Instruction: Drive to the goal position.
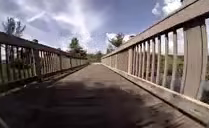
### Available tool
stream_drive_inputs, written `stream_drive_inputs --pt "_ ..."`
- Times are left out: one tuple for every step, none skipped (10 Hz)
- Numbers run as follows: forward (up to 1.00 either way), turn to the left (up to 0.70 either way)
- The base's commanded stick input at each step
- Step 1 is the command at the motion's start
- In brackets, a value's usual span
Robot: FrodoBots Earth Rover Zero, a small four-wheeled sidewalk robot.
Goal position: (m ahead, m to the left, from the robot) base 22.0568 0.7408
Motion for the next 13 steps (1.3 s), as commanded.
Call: stream_drive_inputs --pt "0.85 0.00" --pt "0.85 0.00" --pt "0.85 0.00" --pt "0.85 0.00" --pt "0.85 0.00" --pt "0.85 0.00" --pt "0.85 0.00" --pt "0.85 0.00" --pt "0.85 0.00" --pt "0.85 0.00" --pt "0.85 0.00" --pt "0.85 0.00" --pt "0.85 0.00"
